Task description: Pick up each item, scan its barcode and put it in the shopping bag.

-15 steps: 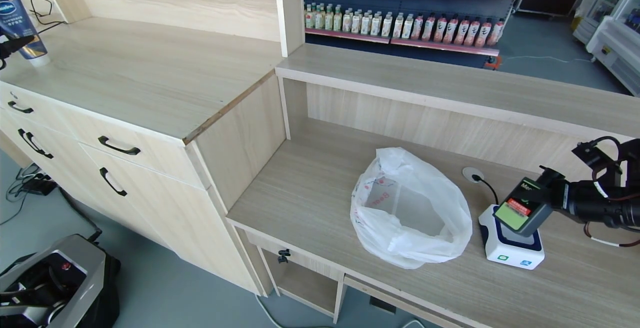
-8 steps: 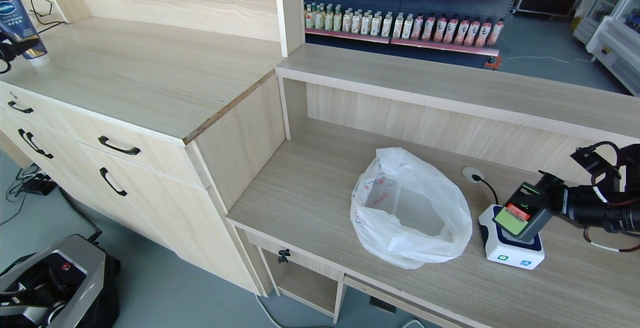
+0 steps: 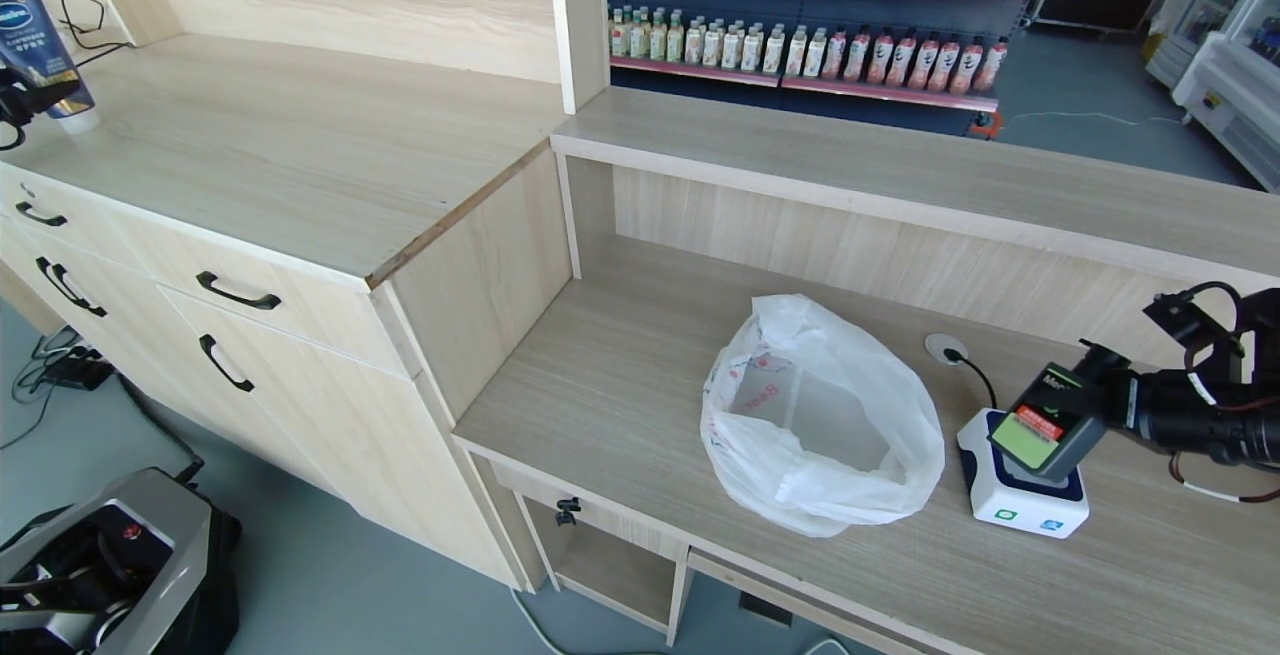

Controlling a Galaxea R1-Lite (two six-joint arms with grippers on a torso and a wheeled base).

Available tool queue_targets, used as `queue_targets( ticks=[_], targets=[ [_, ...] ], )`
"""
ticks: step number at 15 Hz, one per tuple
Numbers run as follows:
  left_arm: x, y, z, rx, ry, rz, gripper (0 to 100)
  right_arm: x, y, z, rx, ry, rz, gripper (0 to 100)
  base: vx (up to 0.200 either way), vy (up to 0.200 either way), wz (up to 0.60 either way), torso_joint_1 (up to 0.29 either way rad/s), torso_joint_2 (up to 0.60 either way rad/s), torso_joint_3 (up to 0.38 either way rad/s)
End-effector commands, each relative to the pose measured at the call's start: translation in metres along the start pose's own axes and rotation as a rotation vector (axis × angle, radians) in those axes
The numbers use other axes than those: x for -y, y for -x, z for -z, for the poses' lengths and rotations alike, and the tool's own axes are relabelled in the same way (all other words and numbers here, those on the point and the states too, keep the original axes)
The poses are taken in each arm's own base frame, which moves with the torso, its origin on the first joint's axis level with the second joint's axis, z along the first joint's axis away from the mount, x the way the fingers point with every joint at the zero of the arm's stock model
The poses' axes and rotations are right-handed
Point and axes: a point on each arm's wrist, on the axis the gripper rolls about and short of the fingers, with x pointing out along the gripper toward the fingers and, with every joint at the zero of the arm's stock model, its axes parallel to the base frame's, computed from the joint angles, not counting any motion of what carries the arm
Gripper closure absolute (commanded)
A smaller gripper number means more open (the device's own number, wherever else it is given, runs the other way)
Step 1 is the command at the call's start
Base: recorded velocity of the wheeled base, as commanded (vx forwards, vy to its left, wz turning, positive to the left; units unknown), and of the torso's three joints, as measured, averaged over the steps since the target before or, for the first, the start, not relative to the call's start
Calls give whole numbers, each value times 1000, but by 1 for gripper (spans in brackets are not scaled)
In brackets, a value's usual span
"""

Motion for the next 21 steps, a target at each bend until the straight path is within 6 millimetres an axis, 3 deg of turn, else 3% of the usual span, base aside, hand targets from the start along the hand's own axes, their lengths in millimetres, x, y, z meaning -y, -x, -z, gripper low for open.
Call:
queue_targets(
  ticks=[1, 15, 16, 18, 19, 20, 21],
  targets=[
    [0, 0, 0, -1, 0, 0, 0, -2, 4, 1, 5, 29, 1, 100, 0, 0, 0, 0, 0, 0],
    [0, 0, 0, 1, 0, 0, 0, 1, -2, 0, -4, 65, 1, 100, 0, 0, 0, 0, 0, 0],
    [0, 0, 0, 1, 0, 0, 0, -9, 7, -9, 32, 131, -3, 100, 0, 0, 0, 0, 0, 0],
    [0, 0, 0, 1, 0, 0, 0, -52, 39, -32, 140, 356, 43, 100, 0, 0, 0, 0, 0, 0],
    [0, 0, 0, 1, 0, 0, 0, -63, 48, -34, 169, 403, 79, 100, 0, 0, 0, 0, 0, 0],
    [0, 0, 0, 1, 0, 0, 0, -95, 68, -33, 235, 513, 261, 100, 0, 0, 0, 0, 0, 0],
    [0, 0, 0, 1, 0, 0, 0, -104, 71, -31, 248, 525, 308, 100, 0, 0, 0, 0, 0, 0]
  ],
)
